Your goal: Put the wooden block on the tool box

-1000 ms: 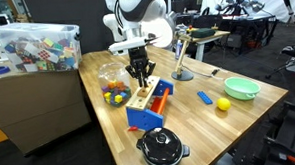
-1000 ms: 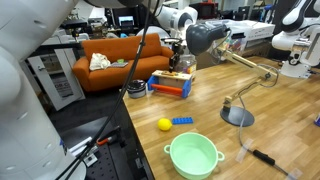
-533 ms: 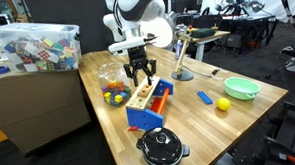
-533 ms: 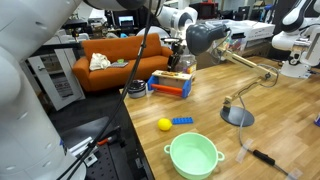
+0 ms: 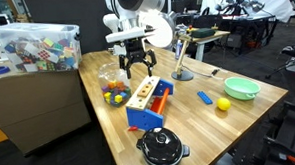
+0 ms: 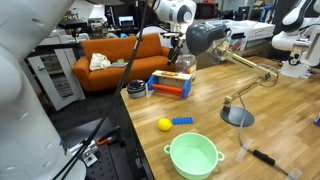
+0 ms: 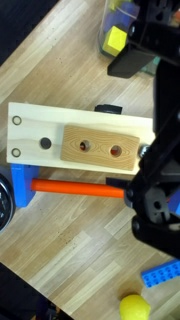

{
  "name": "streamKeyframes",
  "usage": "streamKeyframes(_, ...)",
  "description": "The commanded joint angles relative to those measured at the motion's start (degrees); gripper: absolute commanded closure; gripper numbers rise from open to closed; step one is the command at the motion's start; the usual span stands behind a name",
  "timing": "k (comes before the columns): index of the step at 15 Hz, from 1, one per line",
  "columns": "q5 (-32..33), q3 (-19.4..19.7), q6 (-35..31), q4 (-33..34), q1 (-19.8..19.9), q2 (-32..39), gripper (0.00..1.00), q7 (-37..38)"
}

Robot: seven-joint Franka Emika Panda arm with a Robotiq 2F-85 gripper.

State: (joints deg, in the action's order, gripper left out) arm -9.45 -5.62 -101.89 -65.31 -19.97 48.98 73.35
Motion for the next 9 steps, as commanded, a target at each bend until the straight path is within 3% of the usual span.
streamKeyframes(1,0.0,0.0,0.3,-0.2,-0.1,-0.7,0.0,-0.5)
streamKeyframes(9,0.0,0.0,-0.2,-2.8,-0.1,-2.5,0.0,-1.3)
